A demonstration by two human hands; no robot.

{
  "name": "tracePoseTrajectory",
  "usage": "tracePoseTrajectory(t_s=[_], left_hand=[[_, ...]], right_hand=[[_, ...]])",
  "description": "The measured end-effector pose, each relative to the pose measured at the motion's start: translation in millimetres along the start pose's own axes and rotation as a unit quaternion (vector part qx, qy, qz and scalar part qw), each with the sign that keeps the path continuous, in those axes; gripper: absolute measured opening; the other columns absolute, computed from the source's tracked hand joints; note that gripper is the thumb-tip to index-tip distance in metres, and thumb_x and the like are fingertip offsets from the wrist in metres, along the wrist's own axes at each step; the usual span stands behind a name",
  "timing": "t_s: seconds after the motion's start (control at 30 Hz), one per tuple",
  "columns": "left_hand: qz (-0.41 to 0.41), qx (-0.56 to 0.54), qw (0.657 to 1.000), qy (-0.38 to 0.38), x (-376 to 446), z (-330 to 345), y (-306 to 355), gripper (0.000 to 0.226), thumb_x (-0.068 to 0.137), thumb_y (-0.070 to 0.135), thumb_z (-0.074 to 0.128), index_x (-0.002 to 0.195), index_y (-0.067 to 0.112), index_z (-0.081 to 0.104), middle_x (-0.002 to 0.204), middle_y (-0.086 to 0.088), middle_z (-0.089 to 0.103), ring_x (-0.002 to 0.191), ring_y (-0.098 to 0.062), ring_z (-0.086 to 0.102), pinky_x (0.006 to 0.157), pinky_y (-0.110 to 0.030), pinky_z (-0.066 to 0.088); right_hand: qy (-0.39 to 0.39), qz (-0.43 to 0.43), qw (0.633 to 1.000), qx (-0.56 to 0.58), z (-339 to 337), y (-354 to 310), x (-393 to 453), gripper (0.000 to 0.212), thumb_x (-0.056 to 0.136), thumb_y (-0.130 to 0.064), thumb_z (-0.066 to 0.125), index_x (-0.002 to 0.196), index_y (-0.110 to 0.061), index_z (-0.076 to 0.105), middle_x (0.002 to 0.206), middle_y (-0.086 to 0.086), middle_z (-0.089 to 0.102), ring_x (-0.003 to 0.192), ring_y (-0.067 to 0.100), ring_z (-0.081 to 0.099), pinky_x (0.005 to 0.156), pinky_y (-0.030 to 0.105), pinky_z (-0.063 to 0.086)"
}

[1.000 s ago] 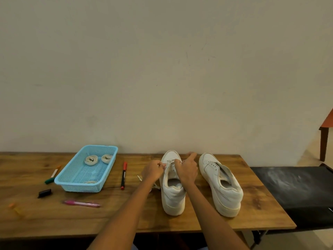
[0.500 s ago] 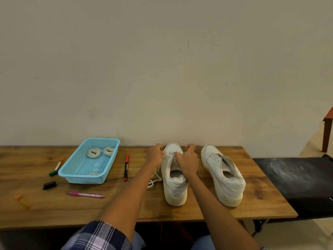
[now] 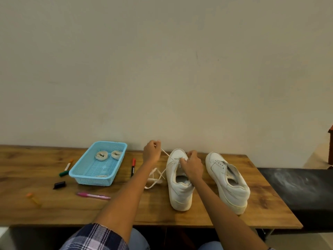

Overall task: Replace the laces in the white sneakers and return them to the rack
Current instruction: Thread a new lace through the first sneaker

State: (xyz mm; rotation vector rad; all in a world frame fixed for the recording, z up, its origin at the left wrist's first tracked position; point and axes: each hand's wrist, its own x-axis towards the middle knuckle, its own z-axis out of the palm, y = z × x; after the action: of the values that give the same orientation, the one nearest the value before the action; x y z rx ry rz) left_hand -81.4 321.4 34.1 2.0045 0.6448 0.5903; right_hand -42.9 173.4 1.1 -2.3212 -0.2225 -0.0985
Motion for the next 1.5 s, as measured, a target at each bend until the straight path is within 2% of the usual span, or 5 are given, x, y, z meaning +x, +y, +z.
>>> tracePoseTrajectory(t_s=[0.33,0.87,1.1,1.23,1.5], left_hand=[[-0.119,-0.460,0.880,-0.016,-5.9,-35.9,48.0,0.020,0.092,-0.005,0.045,0.092,0.007,0.062,0.091,-0.014,0.062,0.072,-0.019,0.061,0.058,-0.020,0.054],[-0.085,-0.148,0.983,0.061,-8.0,-35.5,37.3,0.039,0.091,-0.007,0.042,0.126,0.002,0.055,0.124,-0.015,0.058,0.069,-0.018,0.061,0.059,-0.026,0.053],[-0.113,0.160,0.977,-0.082,-15.3,-34.5,34.2,0.021,0.091,0.002,0.053,0.110,-0.003,0.059,0.114,-0.016,0.064,0.103,-0.026,0.063,0.083,-0.028,0.050],[-0.067,0.342,0.924,-0.156,-15.7,-30.4,31.1,0.028,0.097,0.020,0.045,0.116,0.005,0.057,0.125,-0.010,0.057,0.118,-0.027,0.053,0.105,-0.041,0.038],[-0.027,-0.154,0.960,-0.232,-26.1,-4.7,66.9,0.031,0.101,0.013,0.036,0.111,-0.003,0.061,0.106,-0.021,0.063,0.088,-0.023,0.061,0.074,-0.027,0.053]], right_hand=[[-0.124,-0.160,0.962,0.183,-7.0,-83.0,-25.0,0.047,0.080,-0.015,0.060,0.121,-0.013,0.036,0.101,0.006,0.059,0.092,0.023,0.061,0.084,0.041,0.054],[-0.552,-0.094,0.828,-0.020,-87.5,-86.3,0.4,0.018,0.096,-0.012,0.050,0.095,-0.011,0.068,0.082,0.000,0.072,0.083,0.015,0.068,0.087,0.032,0.052],[-0.144,-0.050,0.955,0.256,-91.5,-81.1,12.4,0.024,0.095,-0.011,0.052,0.099,0.007,0.067,0.068,0.004,0.056,0.050,0.012,0.045,0.047,0.018,0.042],[-0.317,-0.065,0.946,-0.011,-101.7,-77.0,15.9,0.021,0.090,-0.003,0.054,0.106,-0.004,0.067,0.074,-0.001,0.063,0.052,0.006,0.048,0.045,0.017,0.034],[-0.234,-0.097,0.967,-0.016,-78.9,-64.8,12.6,0.013,0.079,-0.001,0.061,0.068,-0.007,0.065,0.067,0.008,0.067,0.045,0.006,0.054,0.047,0.017,0.042]])
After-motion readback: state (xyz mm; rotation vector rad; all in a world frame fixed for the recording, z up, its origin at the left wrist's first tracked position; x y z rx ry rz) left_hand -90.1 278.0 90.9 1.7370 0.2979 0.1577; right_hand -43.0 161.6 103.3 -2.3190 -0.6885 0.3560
